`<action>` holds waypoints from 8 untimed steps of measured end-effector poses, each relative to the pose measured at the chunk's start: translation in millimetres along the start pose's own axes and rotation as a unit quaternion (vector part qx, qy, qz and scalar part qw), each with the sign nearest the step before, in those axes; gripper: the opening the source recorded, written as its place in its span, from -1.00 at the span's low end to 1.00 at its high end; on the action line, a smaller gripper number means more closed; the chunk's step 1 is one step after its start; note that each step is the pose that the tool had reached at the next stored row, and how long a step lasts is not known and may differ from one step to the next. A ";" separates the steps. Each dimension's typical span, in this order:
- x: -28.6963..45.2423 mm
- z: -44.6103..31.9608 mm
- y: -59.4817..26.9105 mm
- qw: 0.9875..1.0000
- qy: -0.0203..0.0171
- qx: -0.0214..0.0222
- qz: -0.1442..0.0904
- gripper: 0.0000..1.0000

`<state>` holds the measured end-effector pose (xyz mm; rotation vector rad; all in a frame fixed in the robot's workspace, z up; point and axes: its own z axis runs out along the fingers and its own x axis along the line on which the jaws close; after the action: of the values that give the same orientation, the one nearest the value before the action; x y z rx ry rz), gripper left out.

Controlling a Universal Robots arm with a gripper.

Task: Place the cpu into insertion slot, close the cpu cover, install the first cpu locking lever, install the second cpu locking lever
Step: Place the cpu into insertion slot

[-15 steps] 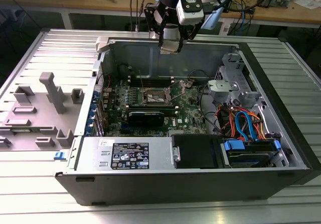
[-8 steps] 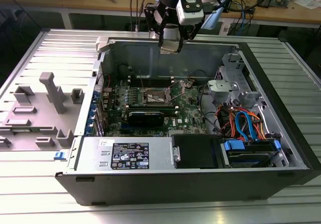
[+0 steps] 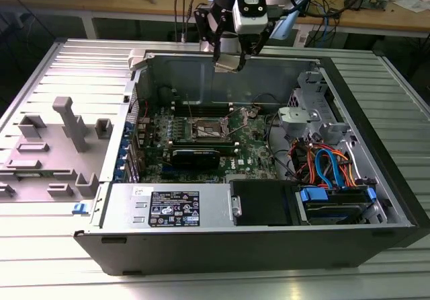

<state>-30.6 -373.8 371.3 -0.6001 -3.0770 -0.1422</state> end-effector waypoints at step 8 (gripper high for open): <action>-0.1 1.1 -0.3 0.999 -0.004 -0.001 0.046 0.08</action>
<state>-30.6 -374.0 370.2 -0.7429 -3.0497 -0.1430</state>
